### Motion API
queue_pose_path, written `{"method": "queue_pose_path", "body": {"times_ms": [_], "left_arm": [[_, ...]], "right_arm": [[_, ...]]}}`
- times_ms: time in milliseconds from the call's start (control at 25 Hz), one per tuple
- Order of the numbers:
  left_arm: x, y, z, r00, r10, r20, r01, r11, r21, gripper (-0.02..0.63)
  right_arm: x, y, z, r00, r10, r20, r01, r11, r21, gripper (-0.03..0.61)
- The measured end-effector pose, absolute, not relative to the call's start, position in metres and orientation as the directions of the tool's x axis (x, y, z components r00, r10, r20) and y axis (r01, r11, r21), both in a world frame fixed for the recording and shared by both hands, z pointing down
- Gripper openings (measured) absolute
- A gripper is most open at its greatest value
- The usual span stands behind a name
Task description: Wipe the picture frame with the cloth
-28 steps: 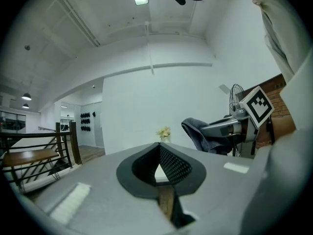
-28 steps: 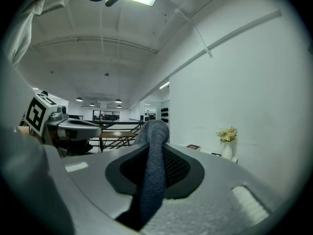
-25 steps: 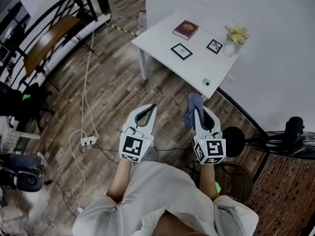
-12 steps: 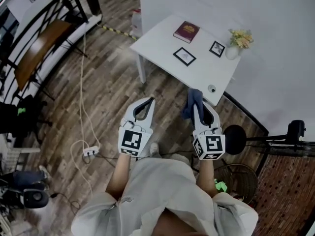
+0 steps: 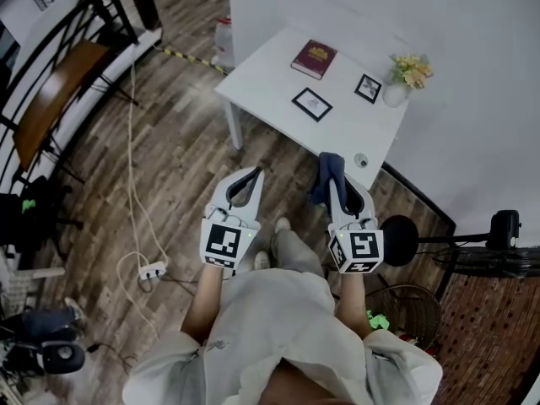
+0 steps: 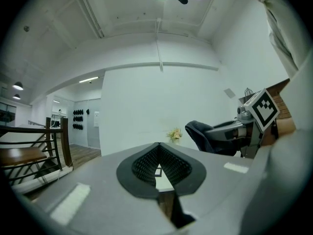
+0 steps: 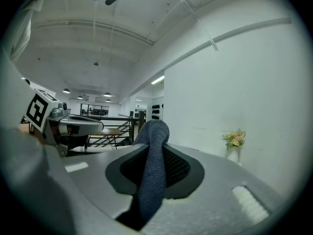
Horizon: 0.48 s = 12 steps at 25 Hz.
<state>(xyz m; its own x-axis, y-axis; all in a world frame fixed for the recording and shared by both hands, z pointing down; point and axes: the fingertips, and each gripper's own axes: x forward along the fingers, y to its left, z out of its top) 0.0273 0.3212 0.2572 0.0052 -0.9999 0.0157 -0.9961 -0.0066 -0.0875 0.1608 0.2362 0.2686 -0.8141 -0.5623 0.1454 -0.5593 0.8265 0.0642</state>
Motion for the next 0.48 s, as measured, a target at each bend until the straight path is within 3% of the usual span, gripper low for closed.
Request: {"method": "queue_pose_path", "body": {"times_ms": [480], "left_arm": [[-0.002,0.245,0.275,0.015,-0.999,0.039,-0.996,-0.018,-0.092,0.020]], "right_arm": [[0.133,0.167,0.286,-0.807,-0.570,0.153,-0.571,0.820,0.045,0.063]]}}
